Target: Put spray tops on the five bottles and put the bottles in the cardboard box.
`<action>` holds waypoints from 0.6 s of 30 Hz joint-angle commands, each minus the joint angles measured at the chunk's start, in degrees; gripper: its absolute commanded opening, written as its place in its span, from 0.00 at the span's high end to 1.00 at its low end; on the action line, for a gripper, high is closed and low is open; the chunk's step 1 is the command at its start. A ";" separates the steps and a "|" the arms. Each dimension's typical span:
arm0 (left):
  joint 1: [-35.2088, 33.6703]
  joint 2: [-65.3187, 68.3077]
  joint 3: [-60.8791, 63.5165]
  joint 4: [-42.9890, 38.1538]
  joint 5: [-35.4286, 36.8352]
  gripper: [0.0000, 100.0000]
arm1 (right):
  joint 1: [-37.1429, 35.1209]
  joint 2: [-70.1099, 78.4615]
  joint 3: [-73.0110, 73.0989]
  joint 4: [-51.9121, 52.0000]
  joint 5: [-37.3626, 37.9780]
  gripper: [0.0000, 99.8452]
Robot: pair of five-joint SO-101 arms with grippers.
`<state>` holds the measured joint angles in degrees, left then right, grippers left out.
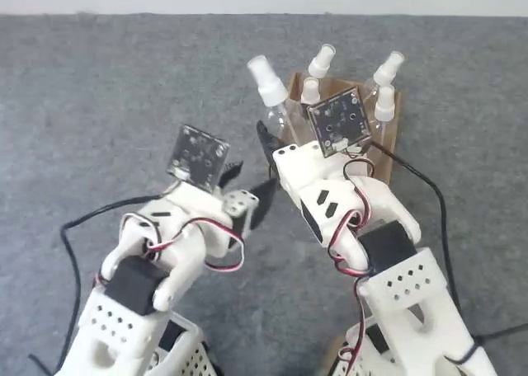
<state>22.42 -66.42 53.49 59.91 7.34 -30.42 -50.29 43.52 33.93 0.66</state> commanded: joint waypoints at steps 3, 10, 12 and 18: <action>2.55 -2.46 4.18 -0.35 0.18 0.71 | 0.66 -2.24 -4.31 0.22 -0.62 0.99; 2.02 -12.13 20.70 -16.79 0.26 0.69 | -4.70 -2.95 -4.40 8.22 -0.62 0.99; 2.02 -14.86 23.34 -18.20 0.26 0.69 | -6.20 -2.86 -4.40 11.38 -0.62 0.99; 1.93 -19.52 25.71 -18.02 0.18 0.69 | -6.81 -2.95 -8.35 17.89 -0.53 0.99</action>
<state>24.70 -82.68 78.90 43.47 7.34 -36.92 -50.29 42.20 47.91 0.66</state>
